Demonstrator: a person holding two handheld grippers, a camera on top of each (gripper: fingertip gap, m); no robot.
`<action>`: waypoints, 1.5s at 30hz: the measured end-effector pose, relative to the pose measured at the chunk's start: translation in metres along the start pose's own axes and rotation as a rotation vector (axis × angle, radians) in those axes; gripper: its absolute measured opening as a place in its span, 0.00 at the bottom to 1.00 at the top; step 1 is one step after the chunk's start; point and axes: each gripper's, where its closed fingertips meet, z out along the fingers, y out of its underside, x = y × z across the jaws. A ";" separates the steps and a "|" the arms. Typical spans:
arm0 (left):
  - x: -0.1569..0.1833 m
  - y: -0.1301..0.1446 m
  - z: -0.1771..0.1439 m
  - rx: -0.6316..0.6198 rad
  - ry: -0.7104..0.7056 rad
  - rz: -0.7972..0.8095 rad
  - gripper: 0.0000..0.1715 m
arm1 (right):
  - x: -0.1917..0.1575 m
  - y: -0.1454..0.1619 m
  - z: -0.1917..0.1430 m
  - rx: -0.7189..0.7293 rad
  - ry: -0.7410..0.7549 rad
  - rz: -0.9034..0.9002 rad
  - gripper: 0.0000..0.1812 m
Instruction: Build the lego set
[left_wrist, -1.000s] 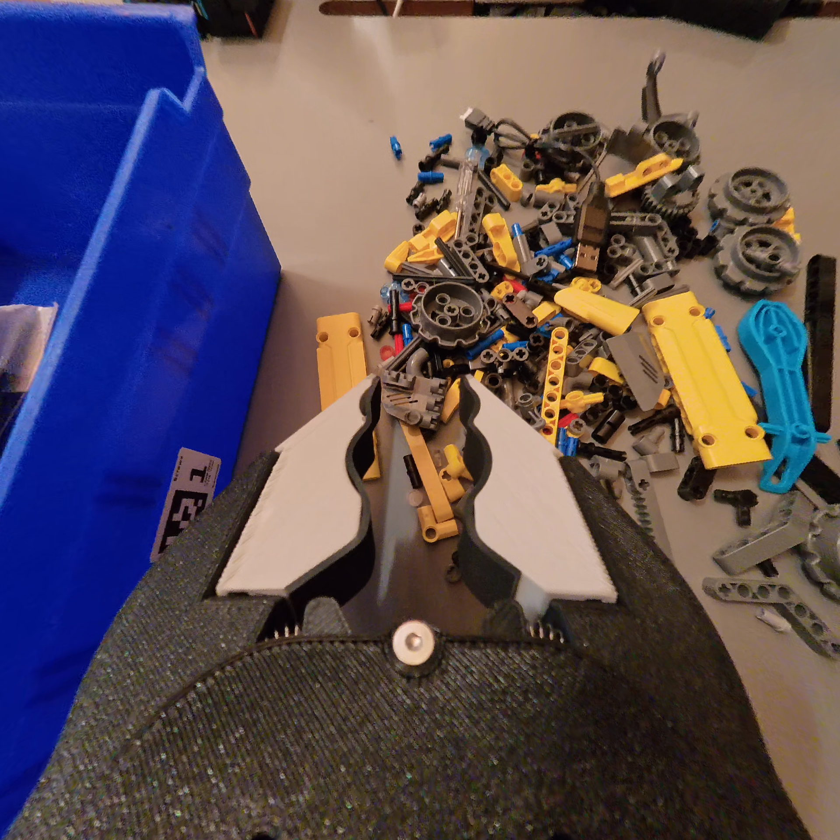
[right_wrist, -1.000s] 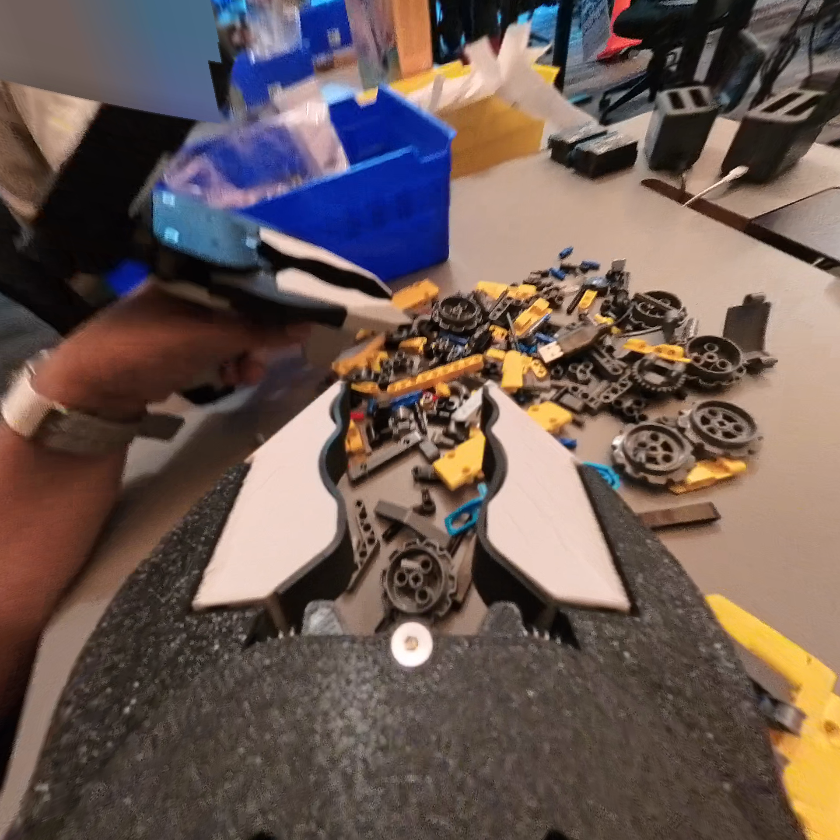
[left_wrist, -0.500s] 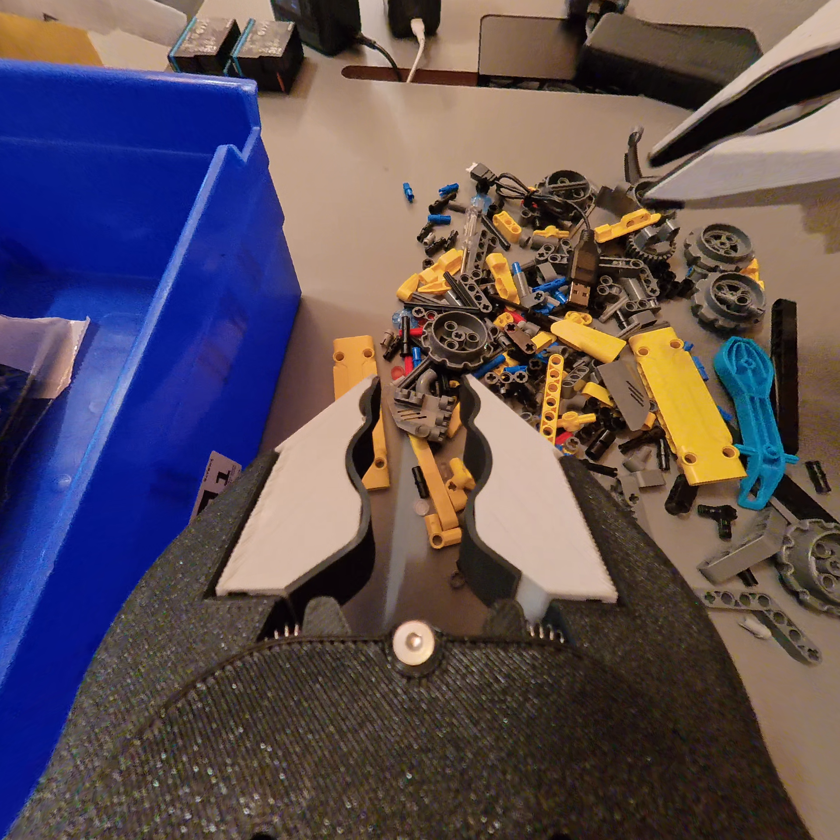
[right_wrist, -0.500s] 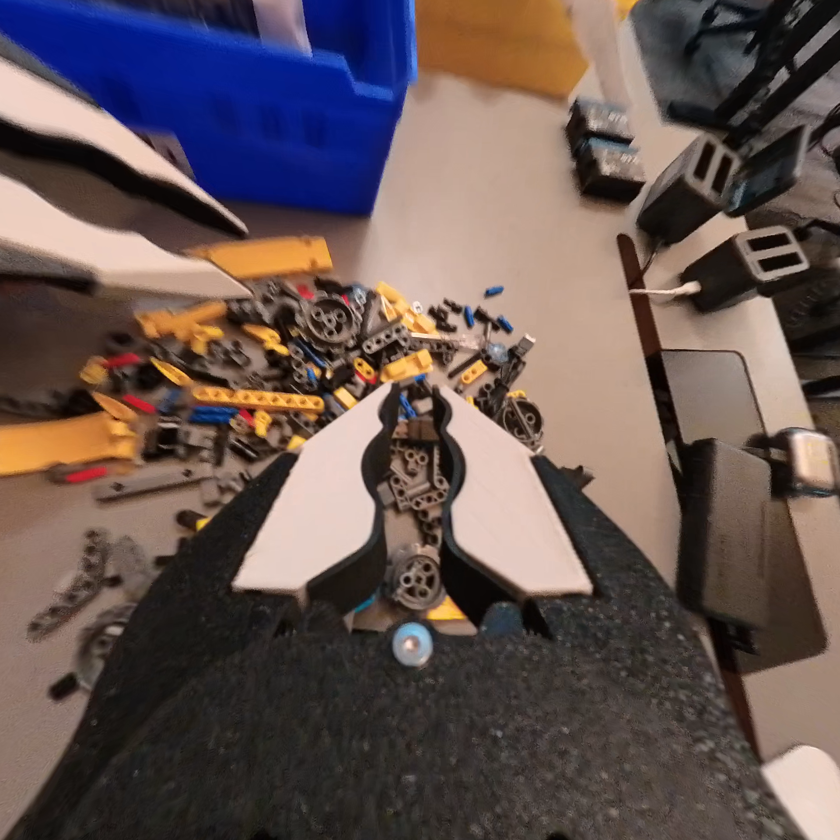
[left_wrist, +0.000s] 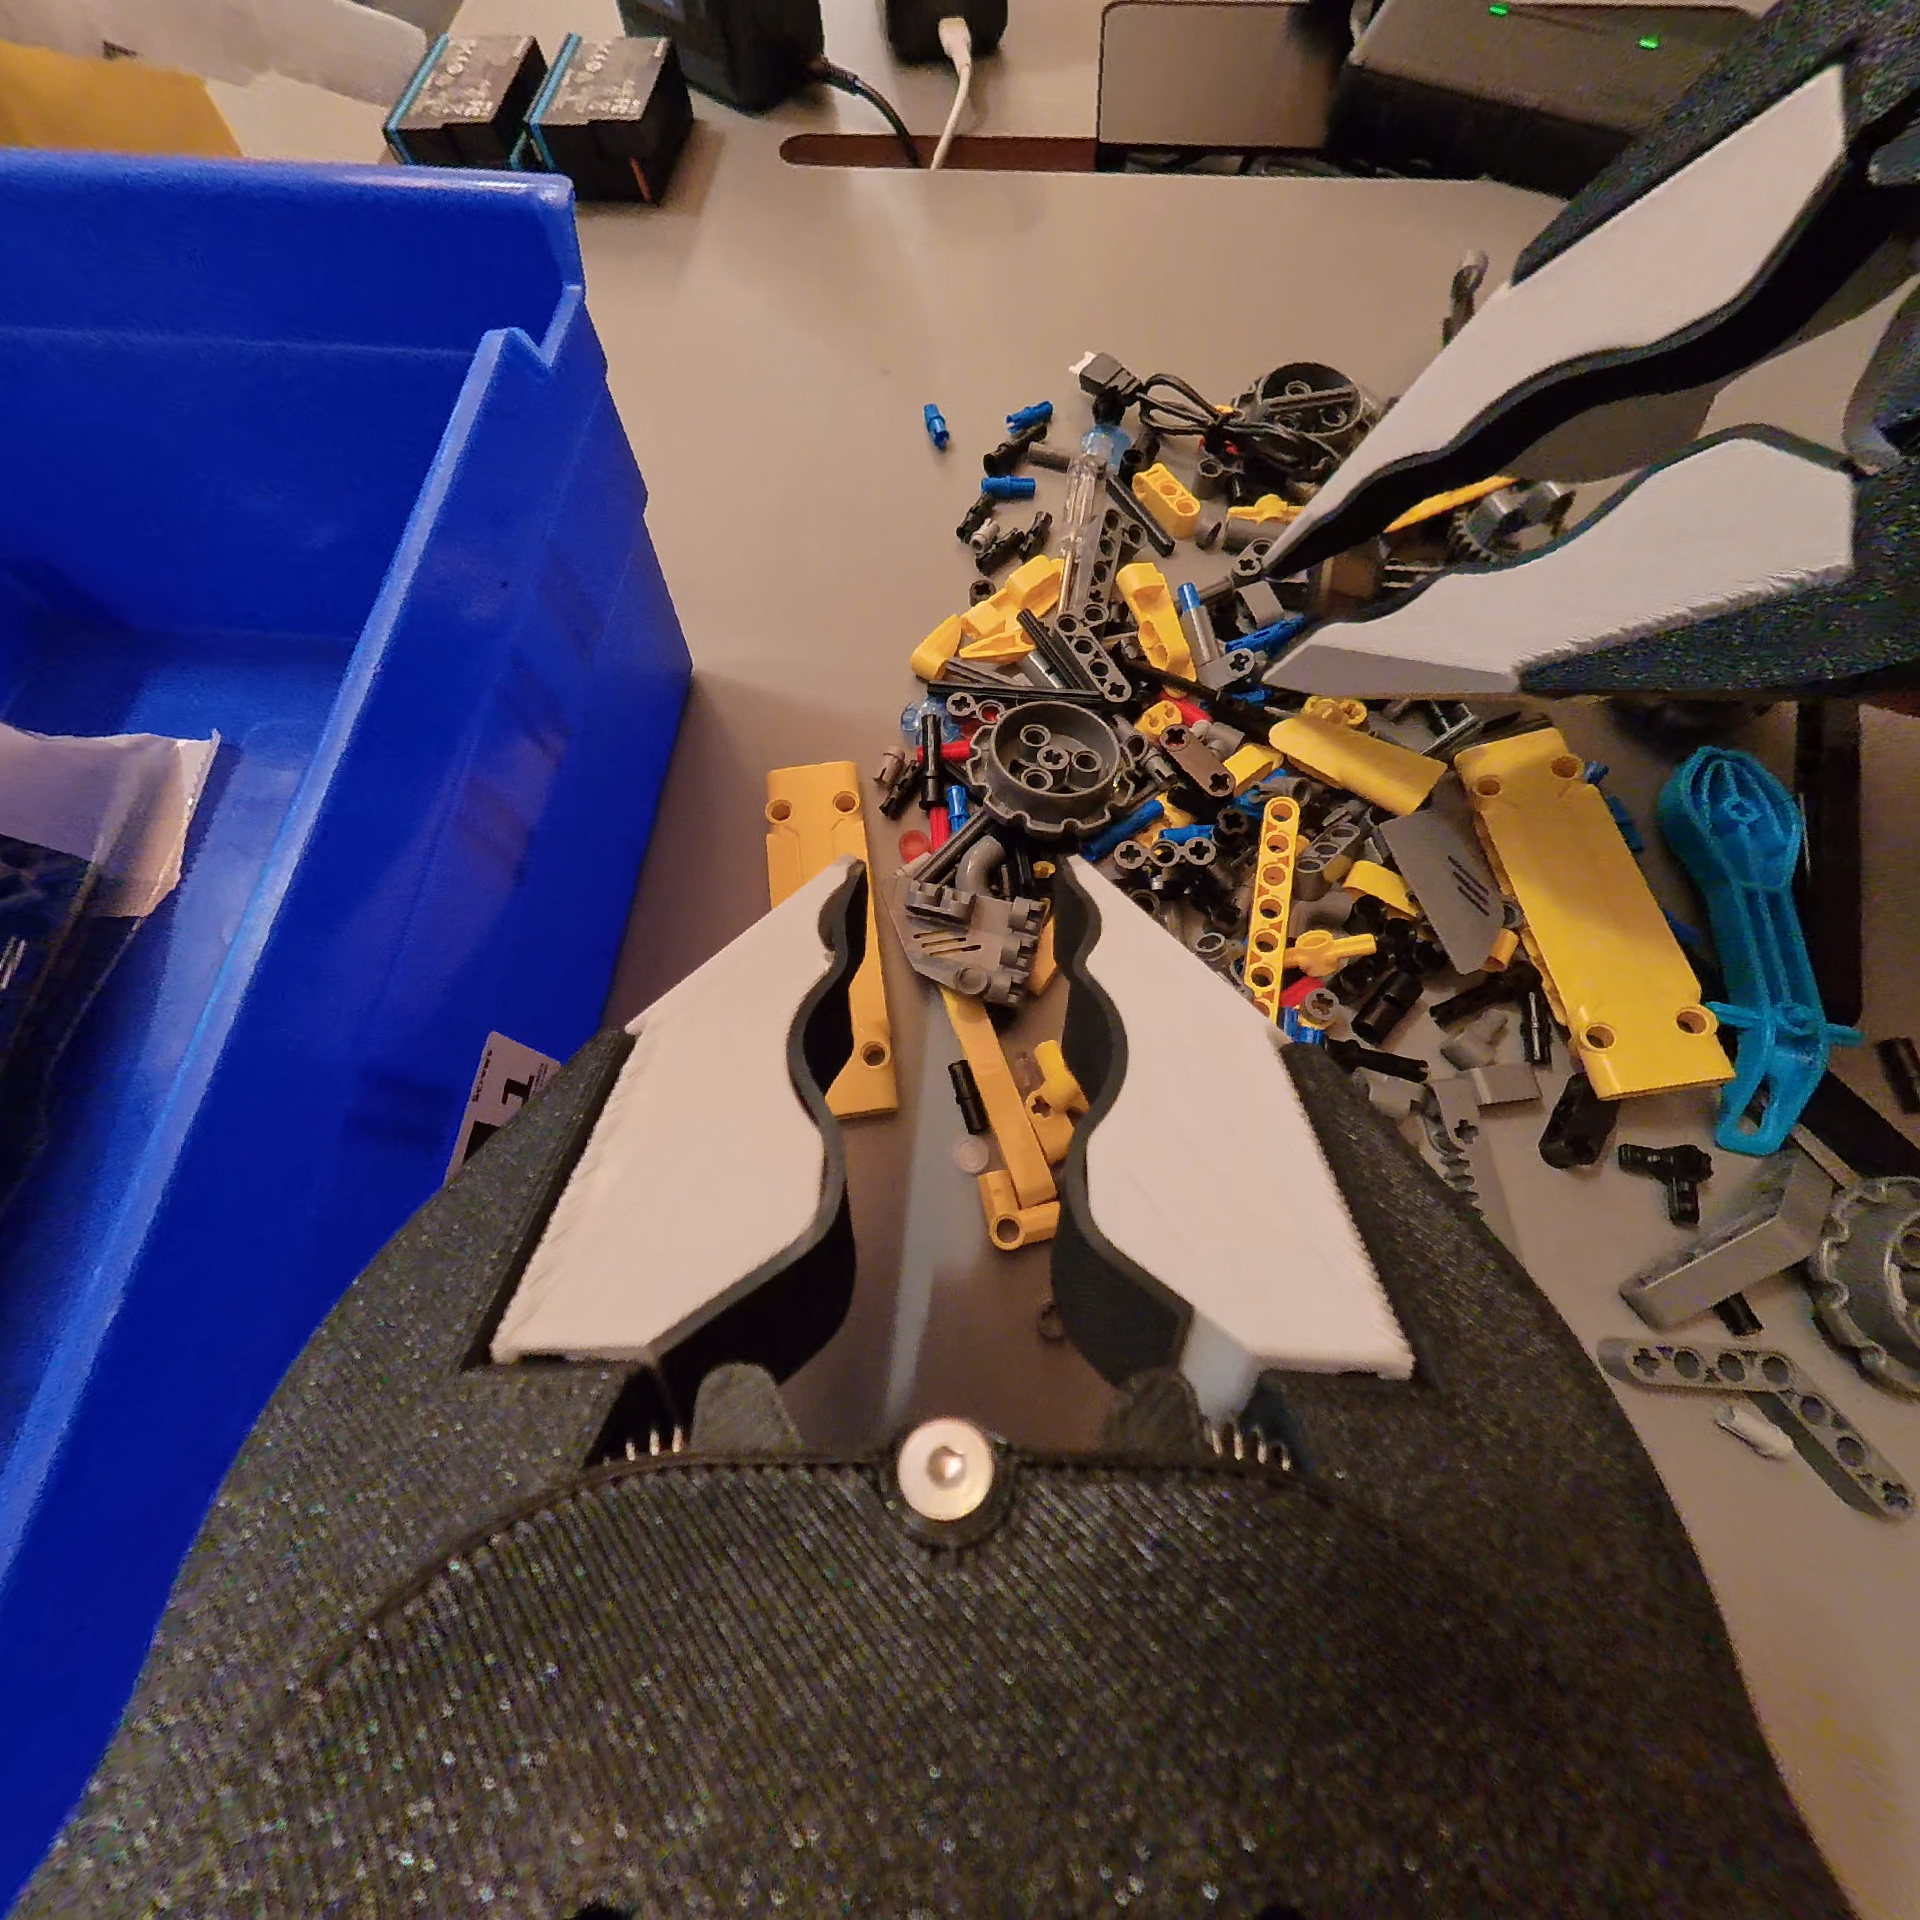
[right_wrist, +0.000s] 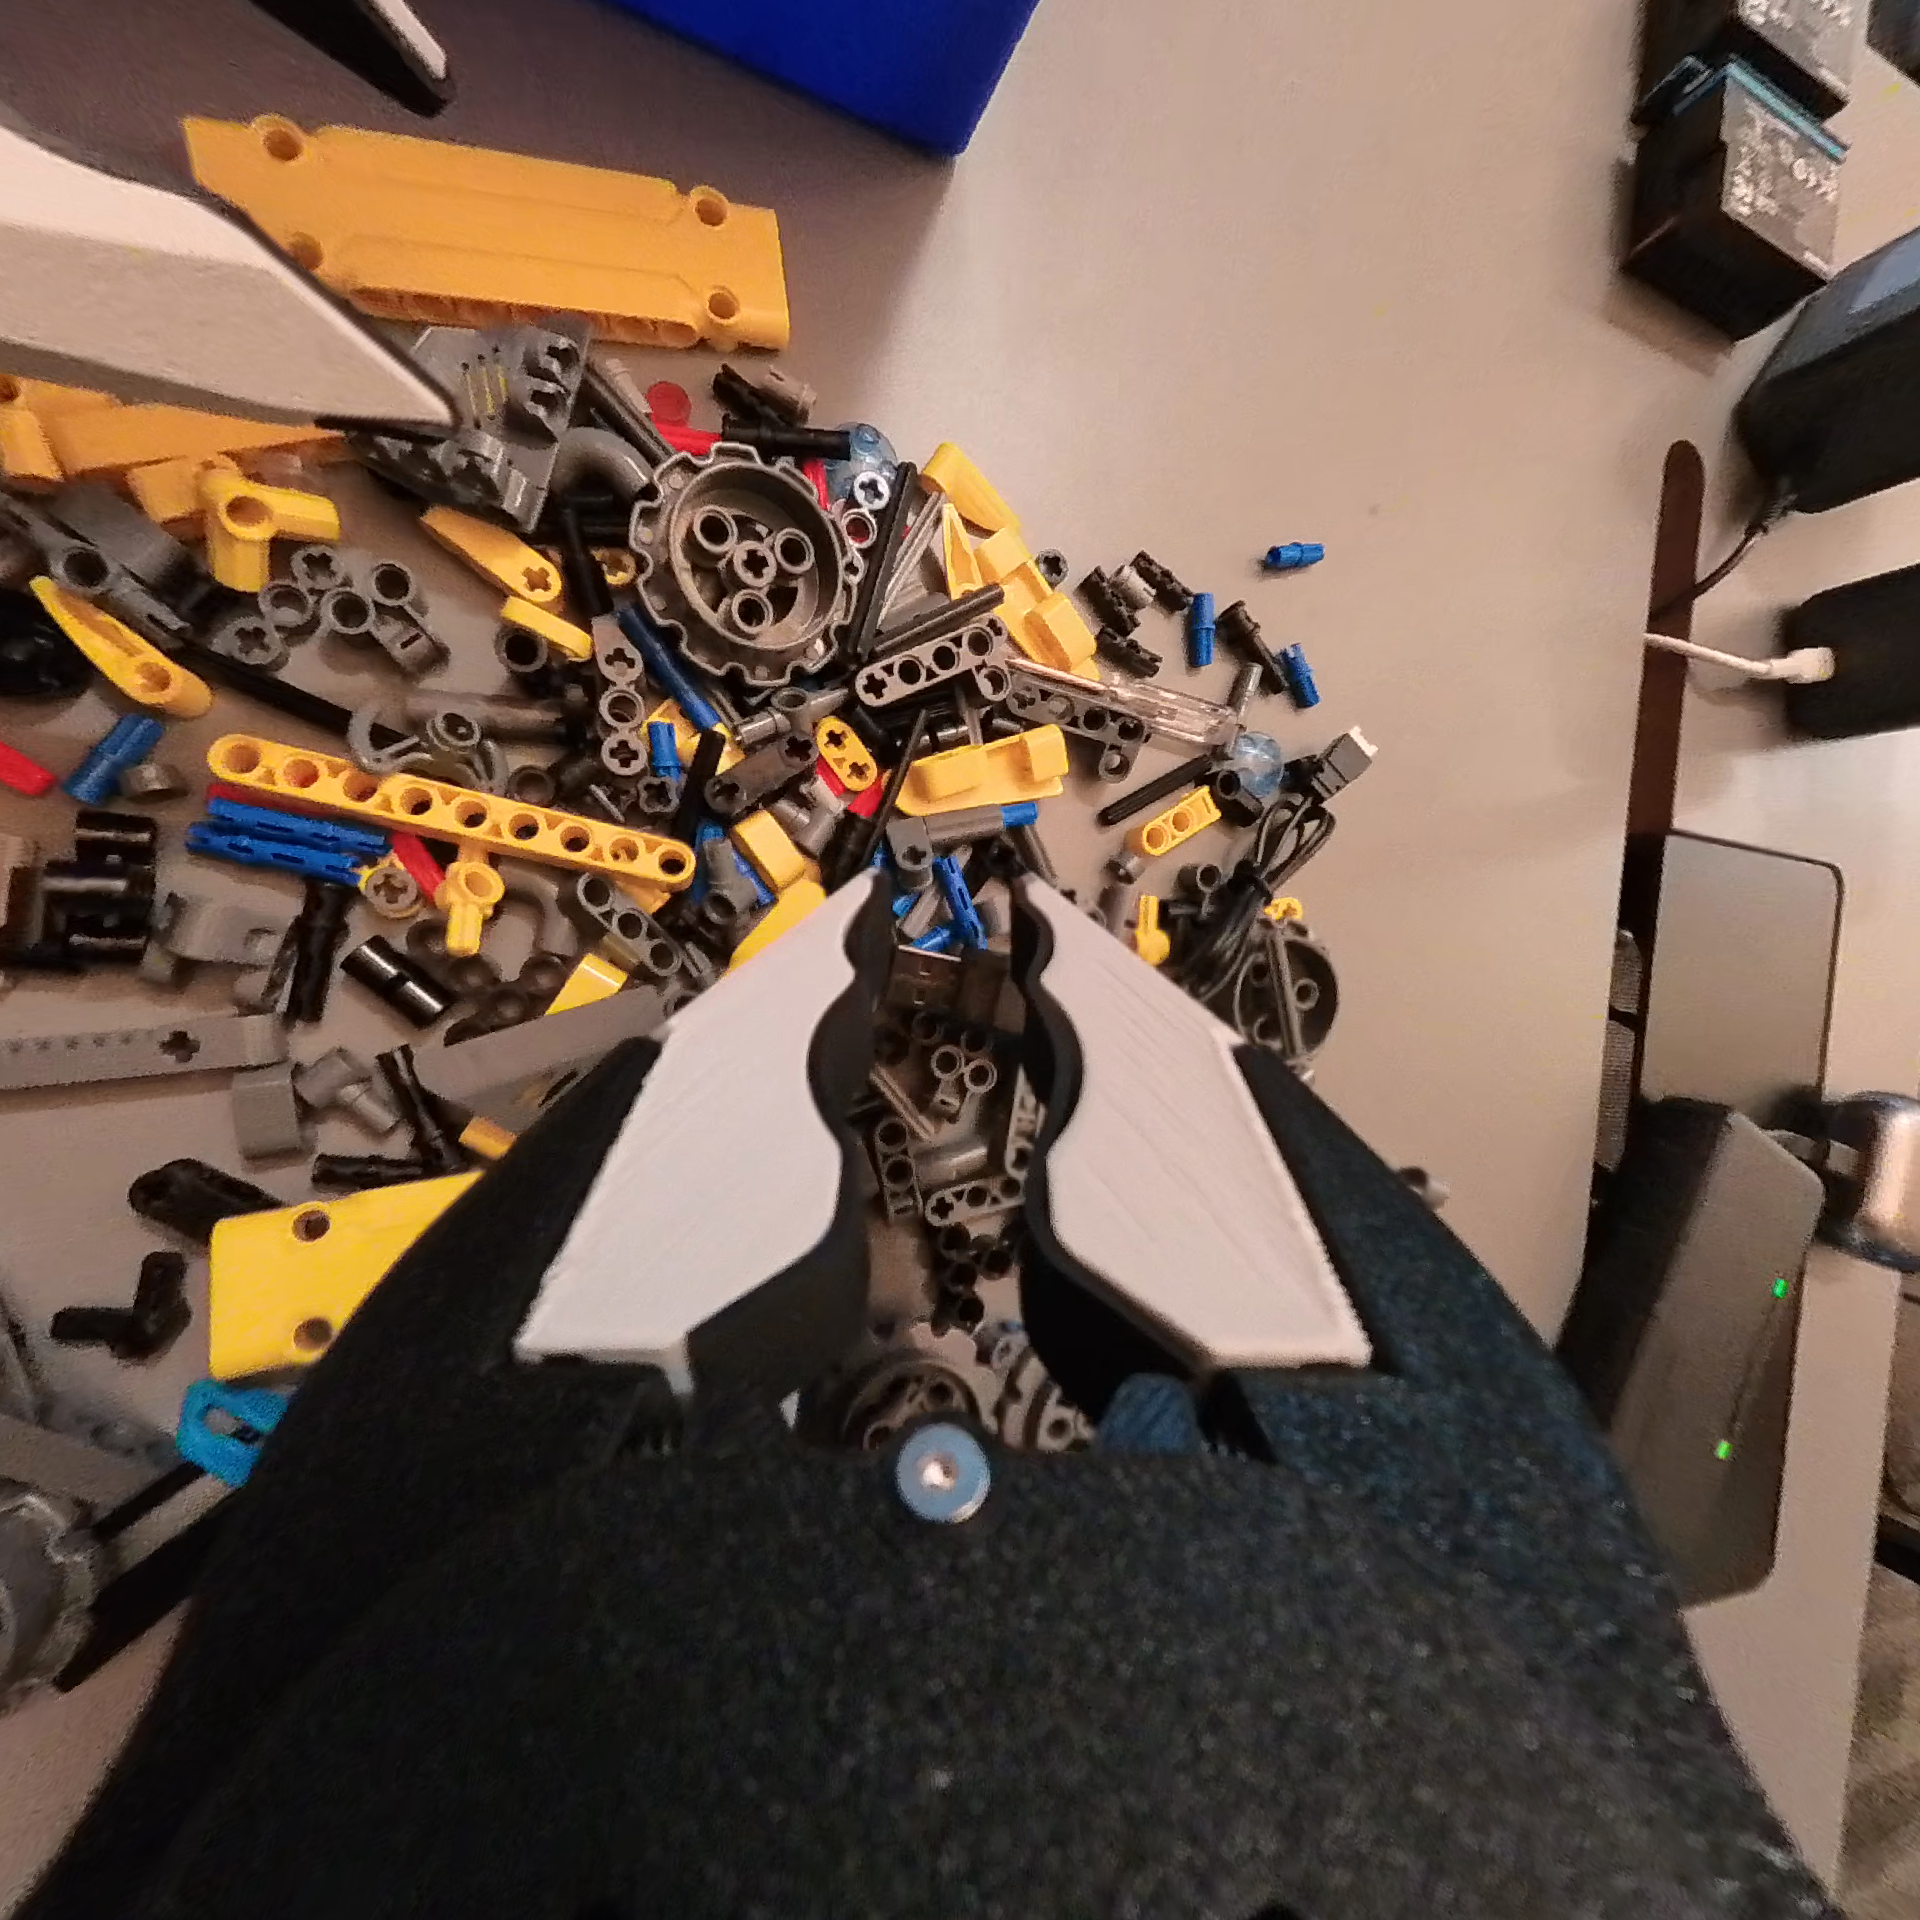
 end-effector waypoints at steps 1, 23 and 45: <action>0.000 0.000 0.000 0.000 -0.001 0.000 0.19 | 0.000 -0.001 0.002 -0.001 -0.012 0.005 0.12; -0.002 0.002 0.002 -0.006 -0.016 0.014 0.20 | 0.002 -0.004 -0.003 0.045 -0.050 0.053 0.10; -0.002 0.002 0.002 -0.007 -0.023 0.019 0.20 | 0.003 -0.014 -0.014 0.102 0.007 0.049 0.03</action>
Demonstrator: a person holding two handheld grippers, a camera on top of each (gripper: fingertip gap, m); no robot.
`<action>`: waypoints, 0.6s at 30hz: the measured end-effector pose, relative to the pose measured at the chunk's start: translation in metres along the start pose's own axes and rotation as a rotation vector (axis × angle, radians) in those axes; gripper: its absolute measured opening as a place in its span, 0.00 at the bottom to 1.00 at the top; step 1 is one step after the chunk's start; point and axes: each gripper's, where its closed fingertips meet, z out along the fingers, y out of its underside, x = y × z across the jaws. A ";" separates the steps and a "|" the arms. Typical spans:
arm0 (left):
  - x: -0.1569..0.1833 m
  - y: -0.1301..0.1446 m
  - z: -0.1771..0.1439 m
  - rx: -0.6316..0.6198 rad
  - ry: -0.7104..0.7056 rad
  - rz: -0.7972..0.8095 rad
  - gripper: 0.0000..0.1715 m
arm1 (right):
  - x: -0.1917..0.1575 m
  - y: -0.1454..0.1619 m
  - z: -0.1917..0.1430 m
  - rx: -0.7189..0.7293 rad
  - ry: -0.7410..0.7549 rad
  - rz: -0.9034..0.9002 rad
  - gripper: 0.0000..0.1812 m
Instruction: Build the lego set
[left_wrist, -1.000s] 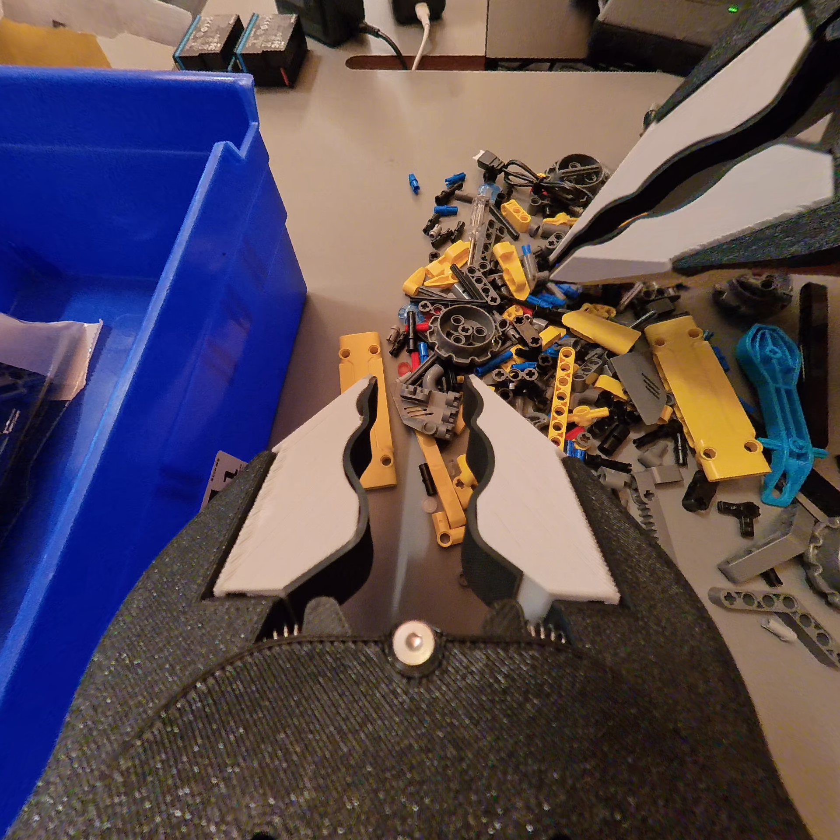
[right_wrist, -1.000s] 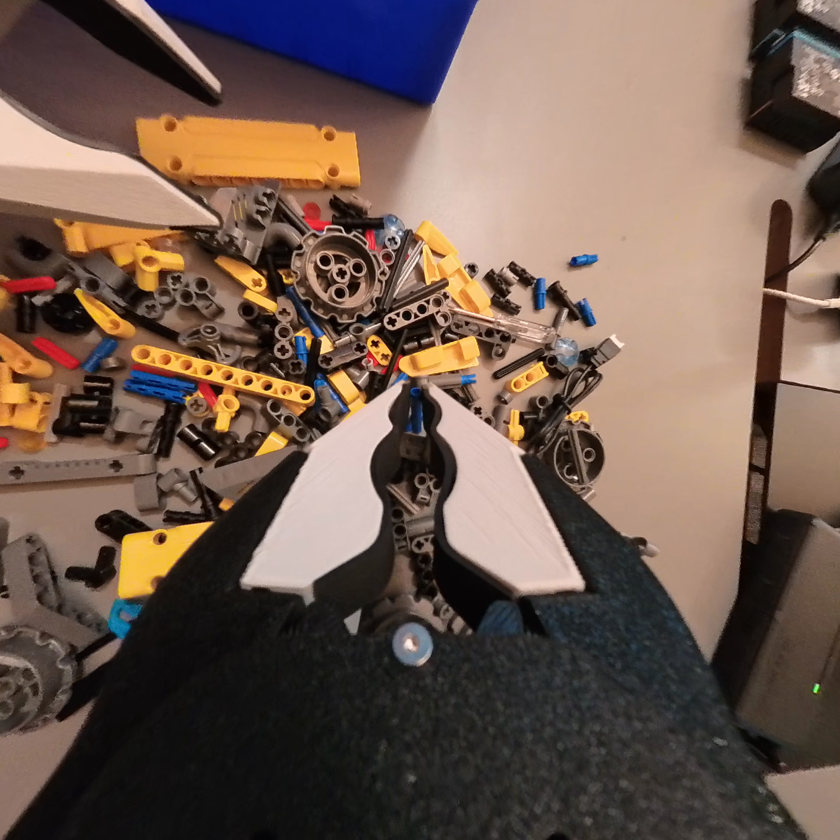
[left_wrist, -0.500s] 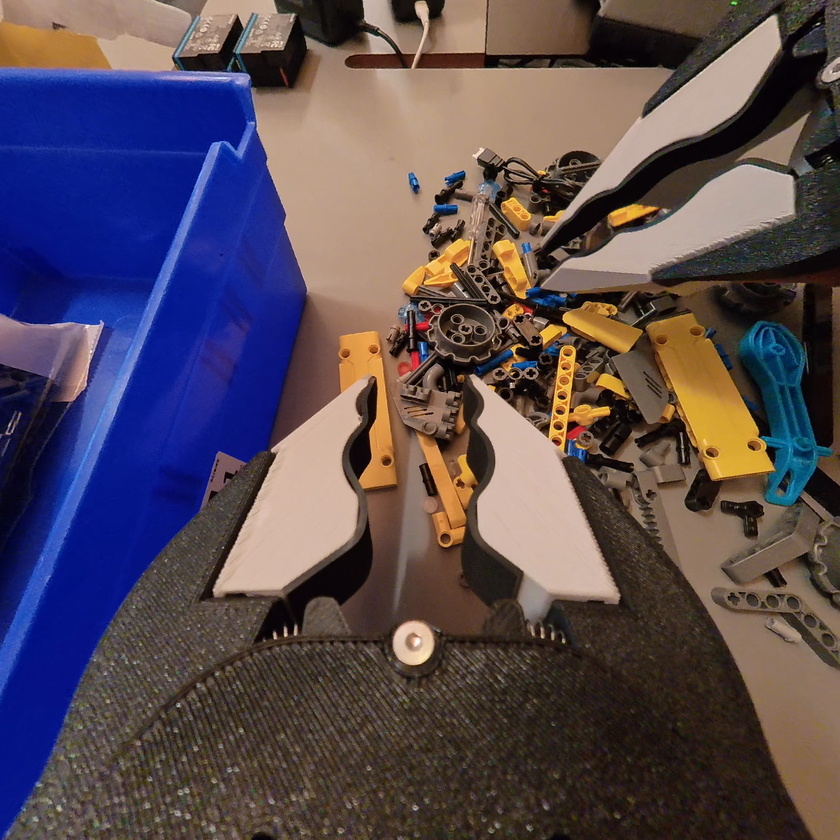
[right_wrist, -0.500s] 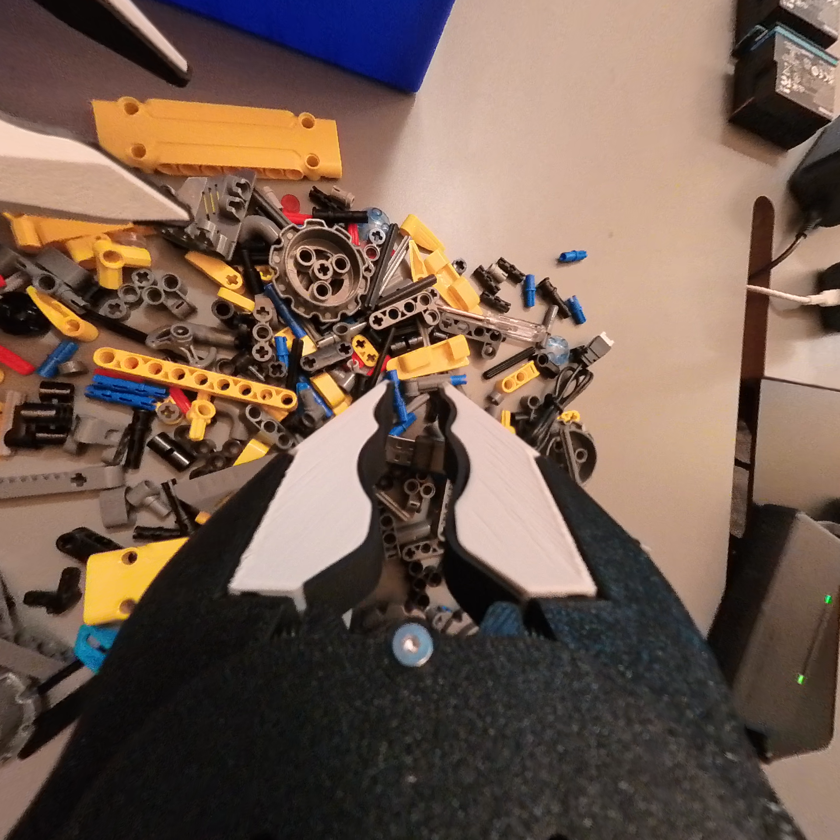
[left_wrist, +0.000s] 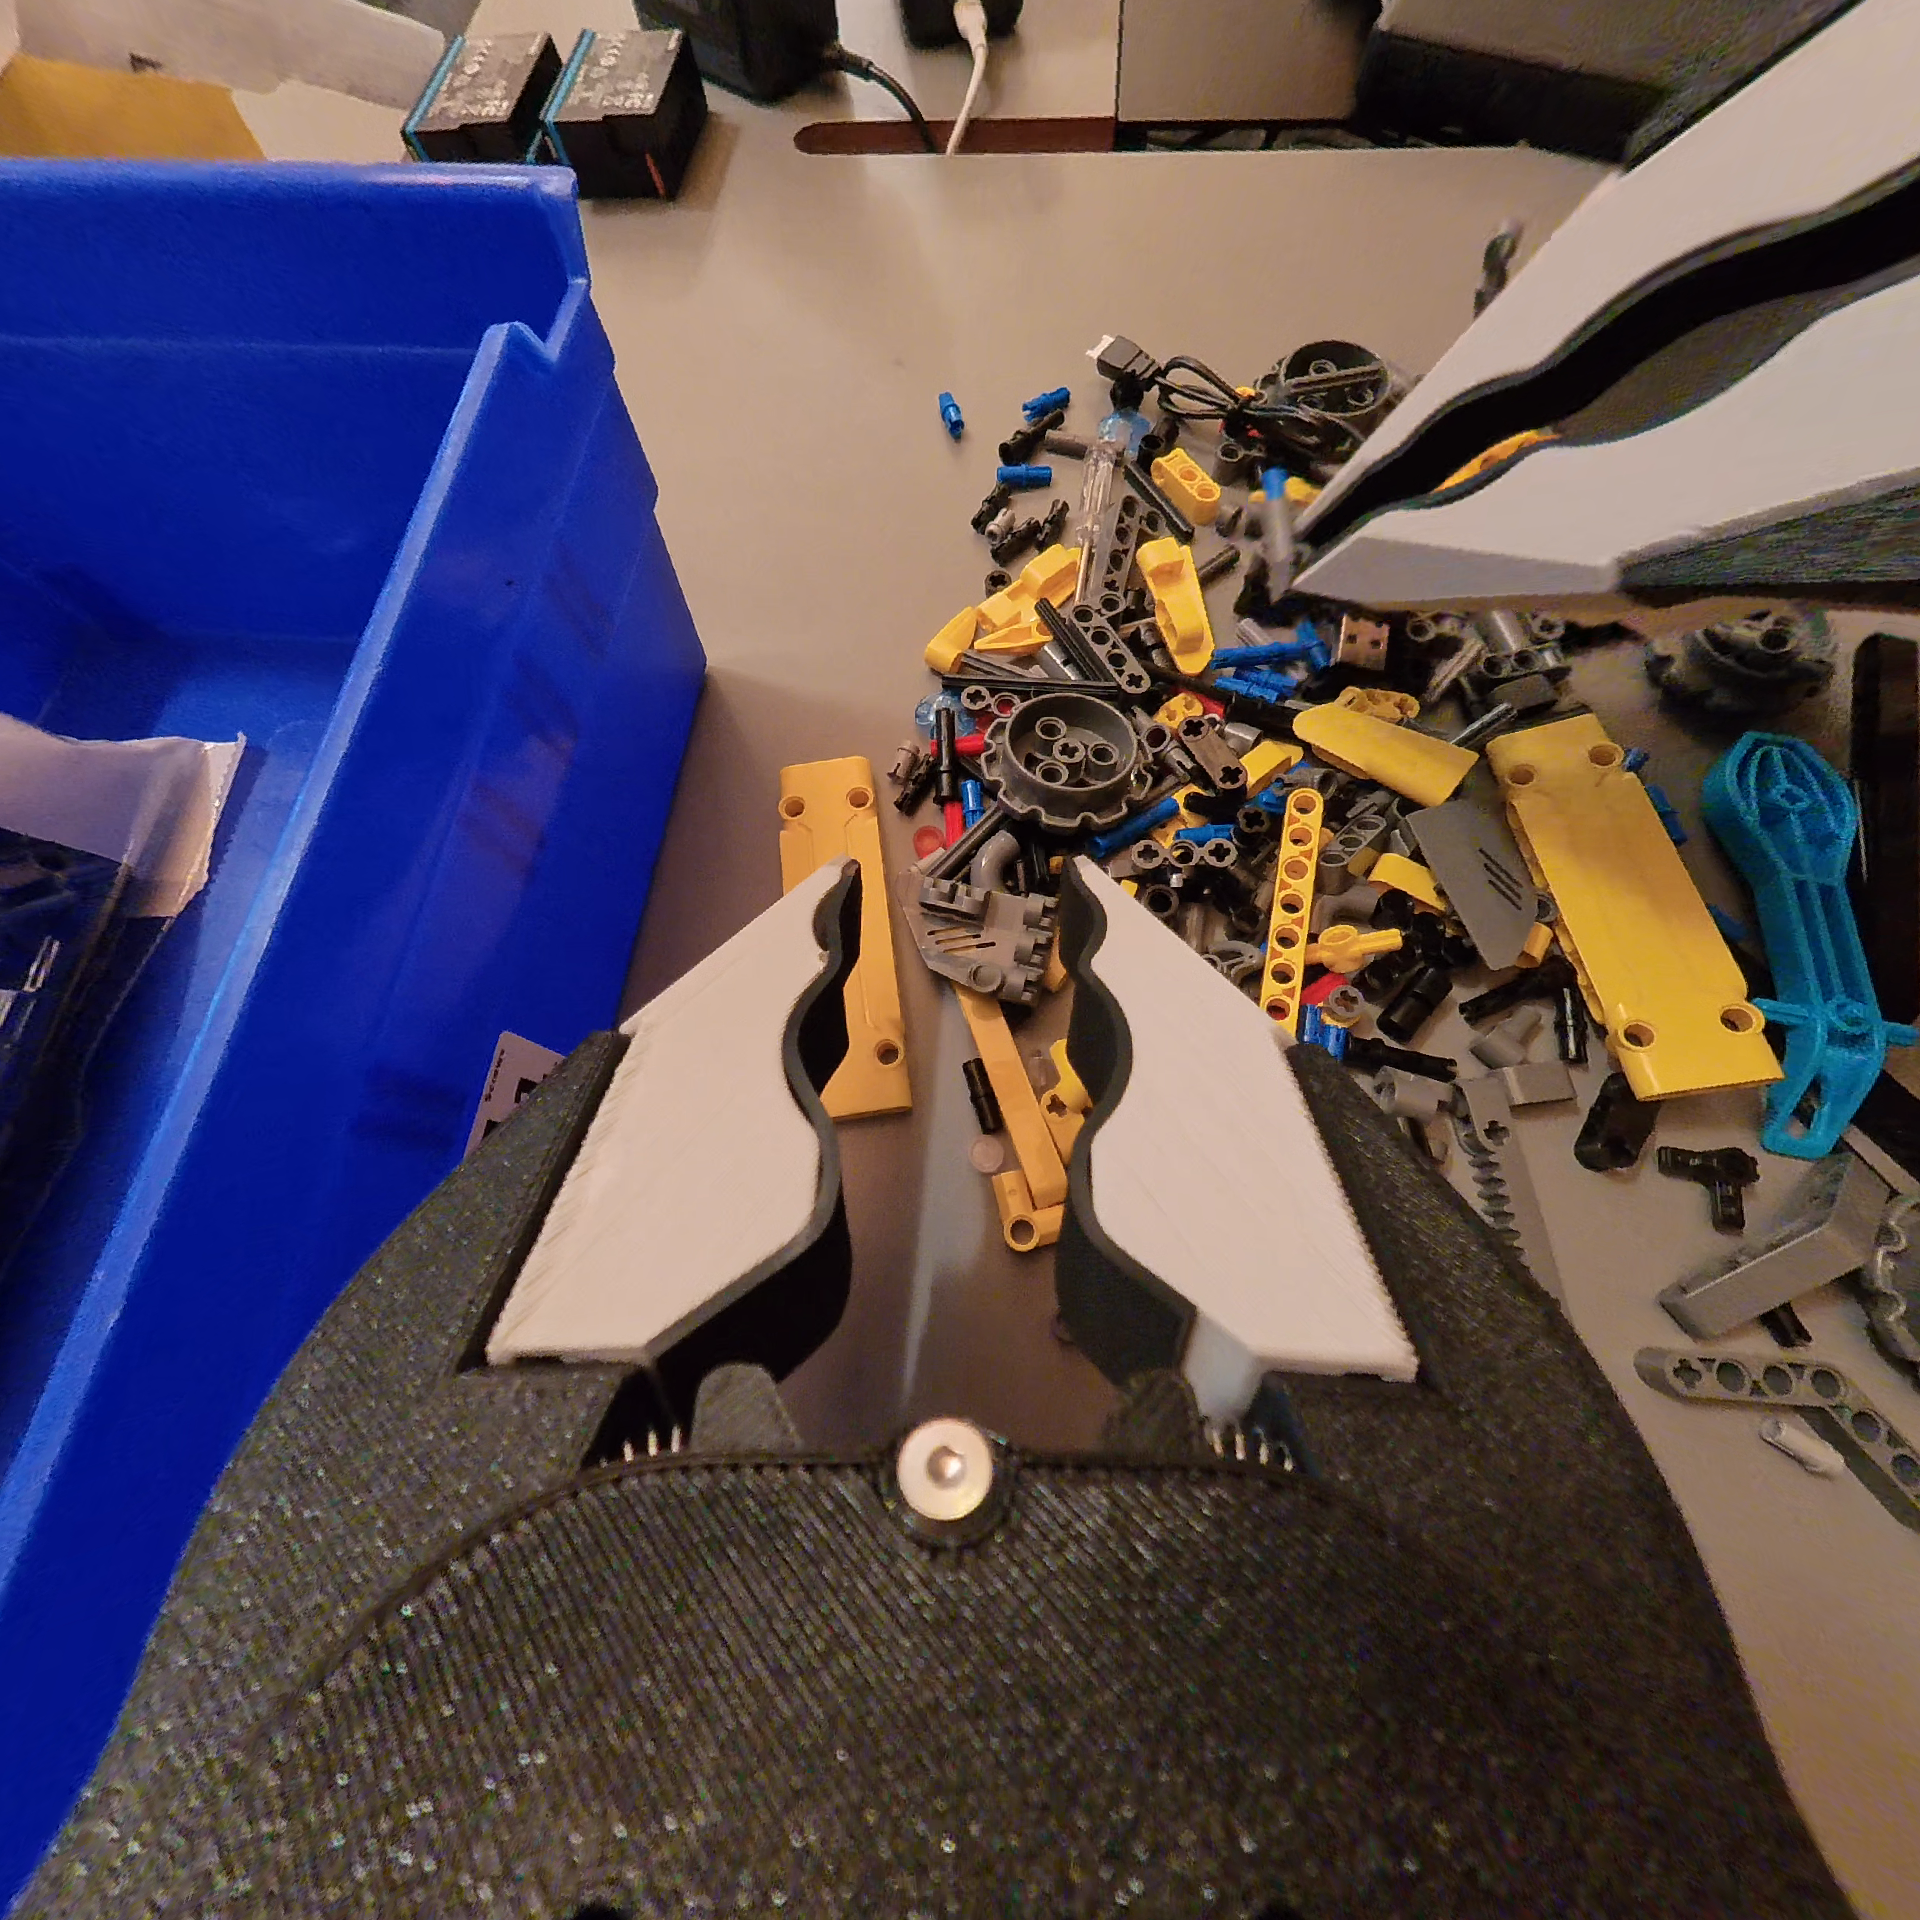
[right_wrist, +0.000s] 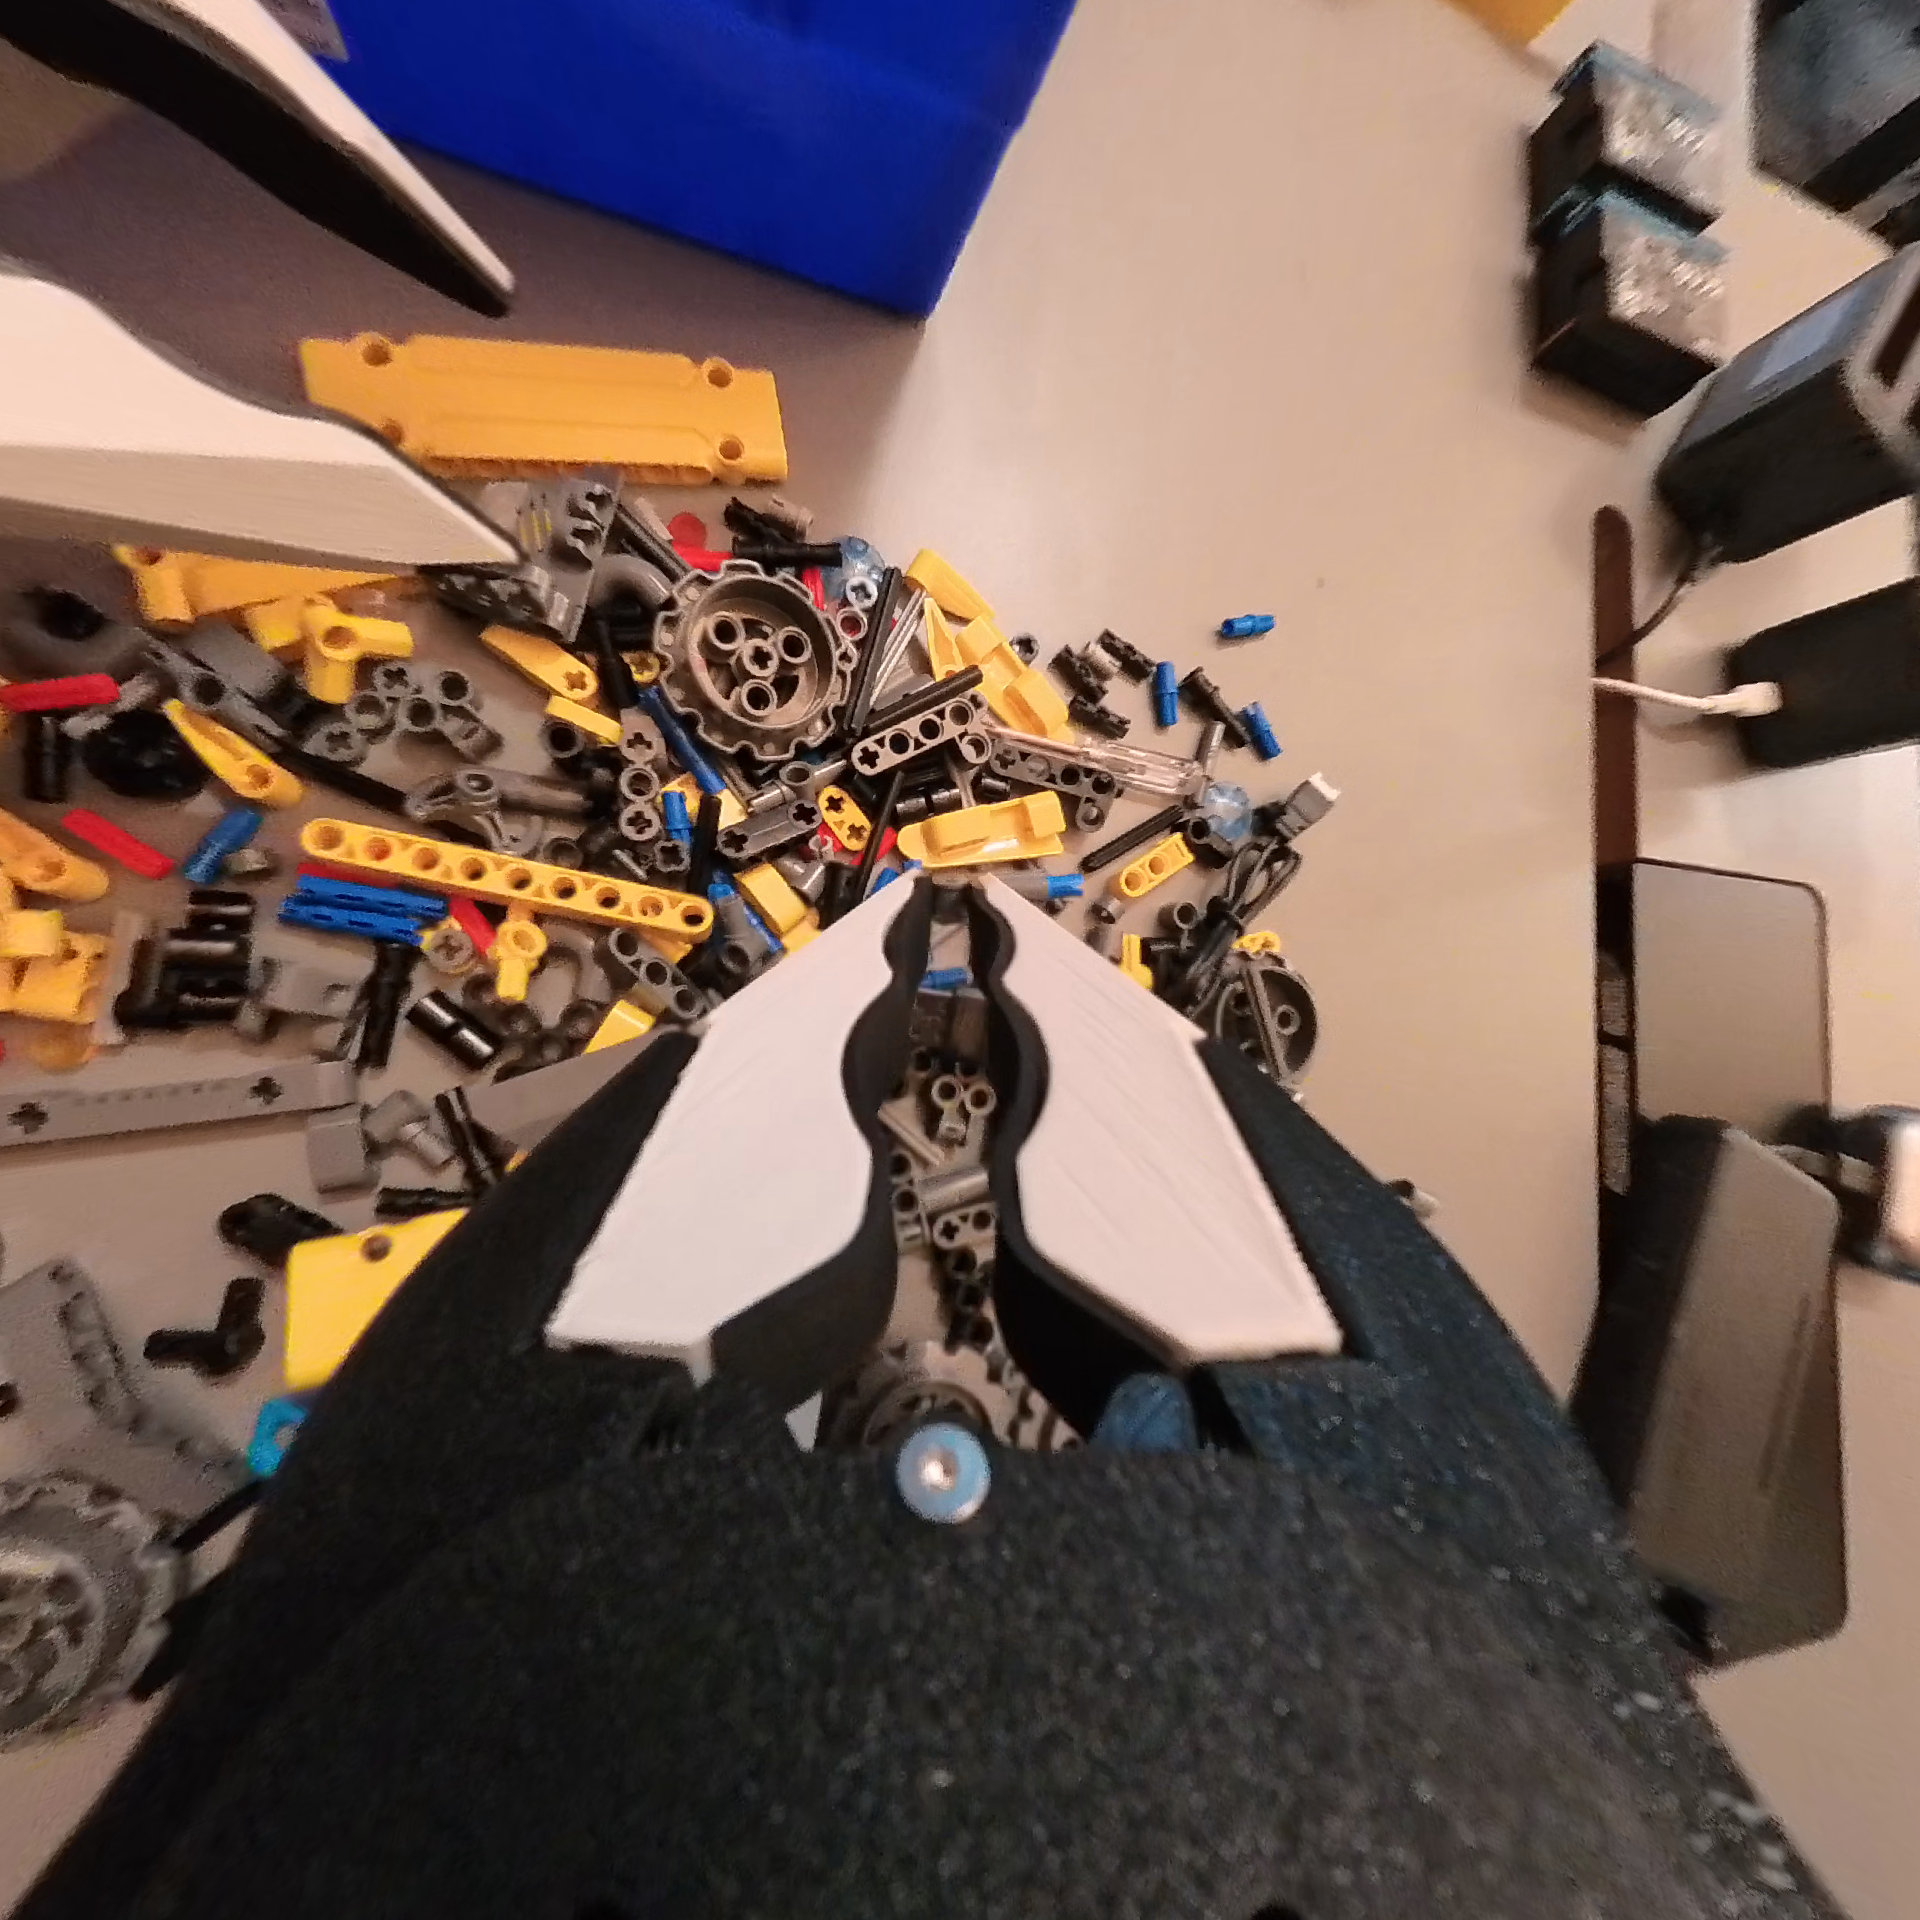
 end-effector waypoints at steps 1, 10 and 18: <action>0.000 0.000 0.000 0.000 -0.001 0.000 0.20 | -0.001 -0.002 -0.007 0.016 0.016 -0.003 0.03; 0.000 0.000 0.000 0.000 -0.003 0.002 0.20 | -0.070 -0.009 -0.096 0.189 0.023 0.048 0.03; -0.003 0.002 0.002 -0.006 -0.019 0.006 0.20 | -0.164 0.013 -0.142 0.252 -0.067 0.184 0.03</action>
